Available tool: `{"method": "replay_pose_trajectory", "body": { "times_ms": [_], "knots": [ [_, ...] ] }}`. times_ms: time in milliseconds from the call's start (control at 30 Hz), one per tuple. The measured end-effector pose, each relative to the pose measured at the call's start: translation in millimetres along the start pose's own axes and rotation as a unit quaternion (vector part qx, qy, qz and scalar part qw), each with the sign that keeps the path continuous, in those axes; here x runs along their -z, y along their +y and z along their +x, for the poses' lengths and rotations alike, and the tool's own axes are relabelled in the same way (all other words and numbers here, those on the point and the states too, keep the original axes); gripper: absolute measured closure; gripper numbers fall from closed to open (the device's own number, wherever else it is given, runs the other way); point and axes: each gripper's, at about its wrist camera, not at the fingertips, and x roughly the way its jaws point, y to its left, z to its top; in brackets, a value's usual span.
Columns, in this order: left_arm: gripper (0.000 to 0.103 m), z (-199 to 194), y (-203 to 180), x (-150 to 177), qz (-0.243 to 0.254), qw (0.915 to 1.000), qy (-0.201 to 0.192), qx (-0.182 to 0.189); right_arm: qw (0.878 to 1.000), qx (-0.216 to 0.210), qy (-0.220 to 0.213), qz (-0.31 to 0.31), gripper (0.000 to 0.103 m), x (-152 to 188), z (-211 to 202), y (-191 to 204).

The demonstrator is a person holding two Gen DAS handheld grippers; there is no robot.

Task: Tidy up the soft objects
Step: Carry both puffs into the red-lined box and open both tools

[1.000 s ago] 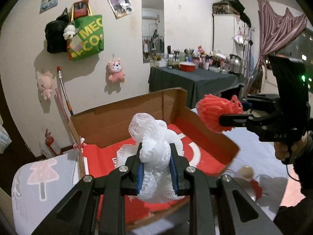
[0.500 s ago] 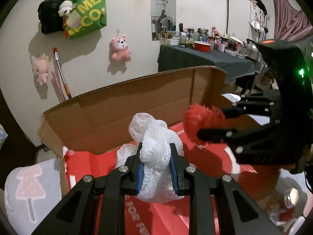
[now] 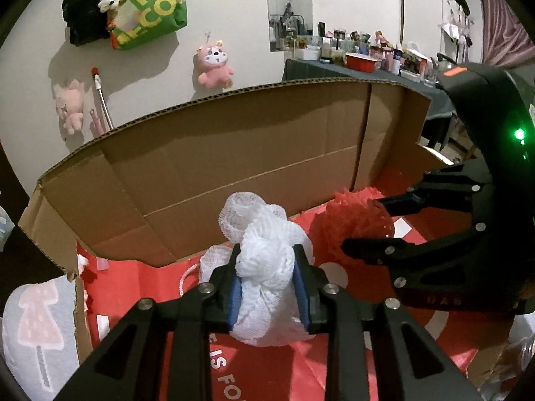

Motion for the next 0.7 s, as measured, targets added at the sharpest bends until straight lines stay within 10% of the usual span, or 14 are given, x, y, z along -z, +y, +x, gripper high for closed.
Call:
{"method": "replay_pose_trajectory", "body": {
  "times_ms": [700],
  "knots": [
    [0.056,3.3,4.9,-2.8,-0.014,0.9996,0.021,-0.013,0.999,0.028,0.022,0.016,0.046,8.7,-7.6,-1.3]
  ]
}}
